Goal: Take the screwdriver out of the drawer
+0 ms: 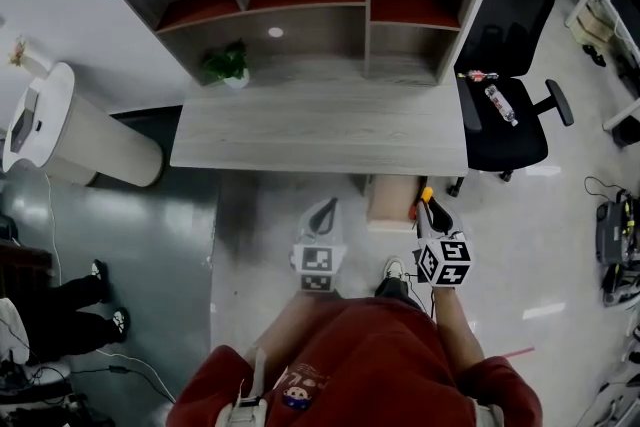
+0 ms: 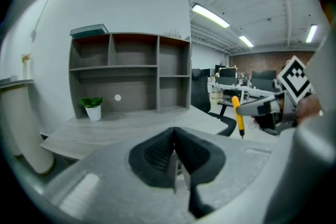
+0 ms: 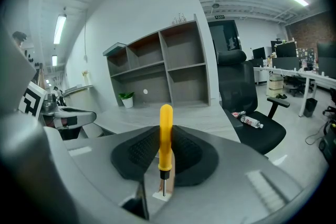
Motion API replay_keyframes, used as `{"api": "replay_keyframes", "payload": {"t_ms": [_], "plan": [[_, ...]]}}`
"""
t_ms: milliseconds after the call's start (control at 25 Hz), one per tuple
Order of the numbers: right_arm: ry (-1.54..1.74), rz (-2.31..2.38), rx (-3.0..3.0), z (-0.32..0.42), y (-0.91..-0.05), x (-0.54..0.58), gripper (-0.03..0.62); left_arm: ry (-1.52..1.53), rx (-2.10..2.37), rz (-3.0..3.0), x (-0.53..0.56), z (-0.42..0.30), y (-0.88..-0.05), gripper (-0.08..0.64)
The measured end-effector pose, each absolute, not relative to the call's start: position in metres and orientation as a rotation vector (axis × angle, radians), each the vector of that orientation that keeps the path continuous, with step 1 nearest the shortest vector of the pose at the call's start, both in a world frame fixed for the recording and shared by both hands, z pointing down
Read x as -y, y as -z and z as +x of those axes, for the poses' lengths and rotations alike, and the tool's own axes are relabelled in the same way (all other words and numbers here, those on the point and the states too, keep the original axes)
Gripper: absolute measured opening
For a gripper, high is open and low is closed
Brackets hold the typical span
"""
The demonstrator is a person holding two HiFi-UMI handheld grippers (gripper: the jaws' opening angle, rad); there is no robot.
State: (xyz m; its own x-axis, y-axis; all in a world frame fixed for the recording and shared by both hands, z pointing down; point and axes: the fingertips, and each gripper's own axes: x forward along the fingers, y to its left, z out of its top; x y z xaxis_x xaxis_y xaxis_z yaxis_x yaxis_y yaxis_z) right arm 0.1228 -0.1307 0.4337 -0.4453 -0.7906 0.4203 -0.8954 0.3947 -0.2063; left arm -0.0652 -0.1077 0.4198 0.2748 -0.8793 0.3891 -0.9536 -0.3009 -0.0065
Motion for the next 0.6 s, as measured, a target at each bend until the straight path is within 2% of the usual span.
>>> {"api": "replay_keyframes", "payload": {"t_ms": [600], "plan": [[-0.584, 1.469, 2.412, 0.1171, -0.4331, 0.1335, 0.067, -0.472, 1.709, 2.296, 0.1054, -0.0694, -0.4209, -0.003]]}}
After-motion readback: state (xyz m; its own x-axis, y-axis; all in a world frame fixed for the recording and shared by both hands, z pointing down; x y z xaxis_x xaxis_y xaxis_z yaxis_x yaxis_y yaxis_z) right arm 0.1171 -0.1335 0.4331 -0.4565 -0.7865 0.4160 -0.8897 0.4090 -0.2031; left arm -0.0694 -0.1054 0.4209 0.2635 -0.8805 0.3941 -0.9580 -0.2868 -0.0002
